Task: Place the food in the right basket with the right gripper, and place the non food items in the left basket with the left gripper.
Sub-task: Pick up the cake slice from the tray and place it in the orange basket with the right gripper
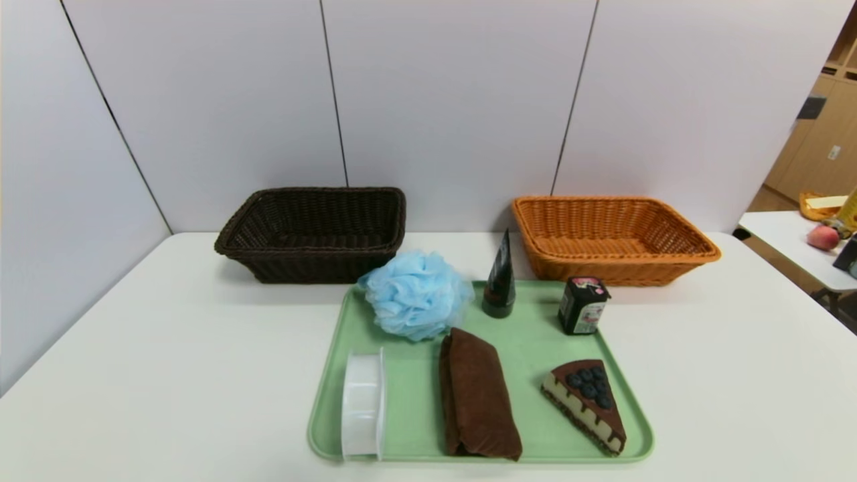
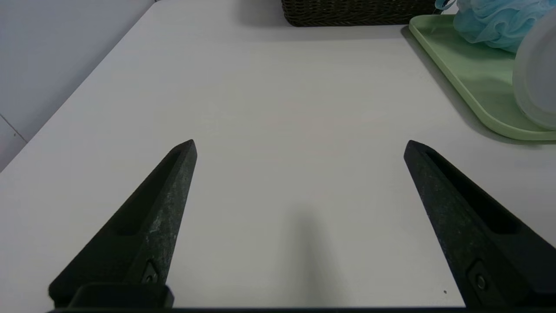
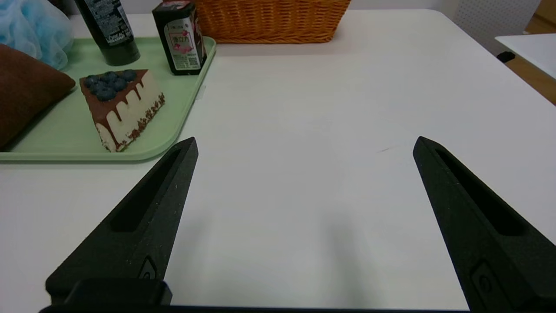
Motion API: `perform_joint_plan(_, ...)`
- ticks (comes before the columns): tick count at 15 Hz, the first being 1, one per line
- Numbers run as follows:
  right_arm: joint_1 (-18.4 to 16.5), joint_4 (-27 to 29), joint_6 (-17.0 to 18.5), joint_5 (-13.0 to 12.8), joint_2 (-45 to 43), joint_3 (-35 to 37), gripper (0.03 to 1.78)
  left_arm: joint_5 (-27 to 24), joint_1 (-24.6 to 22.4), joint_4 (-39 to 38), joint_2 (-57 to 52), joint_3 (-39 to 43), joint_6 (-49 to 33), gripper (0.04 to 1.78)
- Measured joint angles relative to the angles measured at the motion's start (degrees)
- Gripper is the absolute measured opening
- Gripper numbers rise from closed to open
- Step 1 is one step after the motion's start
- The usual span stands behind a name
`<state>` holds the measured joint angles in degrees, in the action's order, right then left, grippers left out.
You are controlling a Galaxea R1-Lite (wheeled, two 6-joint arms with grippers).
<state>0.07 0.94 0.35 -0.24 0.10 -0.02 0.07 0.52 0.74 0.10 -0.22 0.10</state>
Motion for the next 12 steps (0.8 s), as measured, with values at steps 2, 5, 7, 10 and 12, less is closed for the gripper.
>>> perform_joint_plan(2,0.02,0.46,-0.35,0.06,0.80,-0.30,1.71,-0.26,0.00,0.94,0.06,-1.01,1.19,1.69)
perform_joint_plan(5,0.17,4.16,0.27,1.08,4.52,-7.52,1.71,-1.00,0.00,8.05,2.95,-11.74,2.11,1.69)
perform_joint_plan(7,0.52,9.97,2.54,2.56,11.67,-18.97,1.71,-2.08,0.07,16.57,9.68,-23.92,1.19,1.69)
perform_joint_plan(10,1.00,22.54,5.18,5.51,29.03,-43.08,1.71,-5.69,0.11,29.51,24.06,-43.00,-1.72,1.69)
perform_joint_plan(12,1.71,31.52,6.21,7.18,42.81,-59.39,1.71,-7.42,0.18,36.46,34.82,-54.63,-3.16,1.69)
